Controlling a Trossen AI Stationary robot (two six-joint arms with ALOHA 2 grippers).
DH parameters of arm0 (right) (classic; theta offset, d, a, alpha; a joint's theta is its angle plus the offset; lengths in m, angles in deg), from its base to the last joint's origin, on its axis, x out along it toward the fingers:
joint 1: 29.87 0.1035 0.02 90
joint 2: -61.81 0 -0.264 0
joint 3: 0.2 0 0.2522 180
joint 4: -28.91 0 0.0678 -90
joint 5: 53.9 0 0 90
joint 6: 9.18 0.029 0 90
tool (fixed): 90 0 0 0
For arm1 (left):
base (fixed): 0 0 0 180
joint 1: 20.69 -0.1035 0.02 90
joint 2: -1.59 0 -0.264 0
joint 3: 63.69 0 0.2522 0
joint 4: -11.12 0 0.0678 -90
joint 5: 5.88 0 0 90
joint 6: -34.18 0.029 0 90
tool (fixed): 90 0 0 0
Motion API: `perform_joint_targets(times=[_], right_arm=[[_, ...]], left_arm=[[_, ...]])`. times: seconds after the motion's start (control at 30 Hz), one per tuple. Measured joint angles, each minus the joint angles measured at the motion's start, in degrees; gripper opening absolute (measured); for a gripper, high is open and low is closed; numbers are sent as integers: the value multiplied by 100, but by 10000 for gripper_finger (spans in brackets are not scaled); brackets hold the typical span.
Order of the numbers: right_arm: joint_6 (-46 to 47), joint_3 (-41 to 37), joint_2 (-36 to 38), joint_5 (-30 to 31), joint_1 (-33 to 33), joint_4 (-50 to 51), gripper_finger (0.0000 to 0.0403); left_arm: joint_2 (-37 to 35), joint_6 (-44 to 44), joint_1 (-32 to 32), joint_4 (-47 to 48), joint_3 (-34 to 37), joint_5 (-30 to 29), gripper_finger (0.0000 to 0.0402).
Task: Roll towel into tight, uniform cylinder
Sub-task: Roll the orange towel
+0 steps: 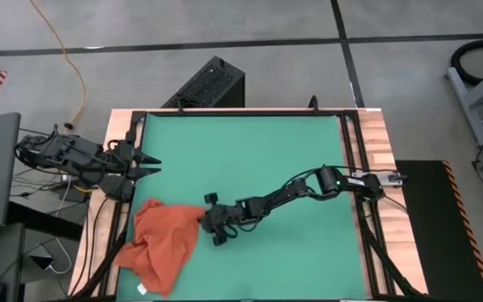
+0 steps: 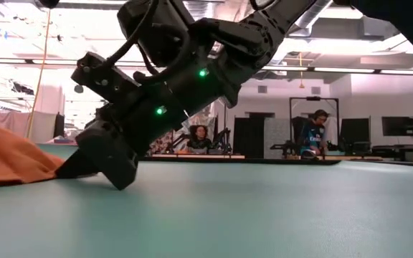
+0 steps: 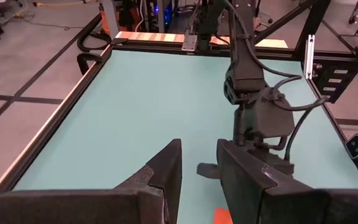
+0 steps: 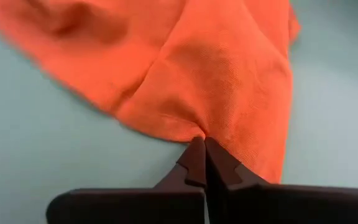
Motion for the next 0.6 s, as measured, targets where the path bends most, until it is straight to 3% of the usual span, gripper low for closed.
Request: perform_joint_targets(times=[0.13,0.3,0.43,0.6], right_arm=[[43,-27,243,693,94,201,6],[394,-25,943,2376,150,1152,3],[1789,-14,1581,3787,152,2742,2],[3838,-12,2320,4121,150,4603,1]], left_arm=[[0,-170,0,154,6,-1,92],[8,-302,0,231,323,44,92],[93,-306,1,207,719,113,92],[362,-420,1,-202,1183,111,92]])
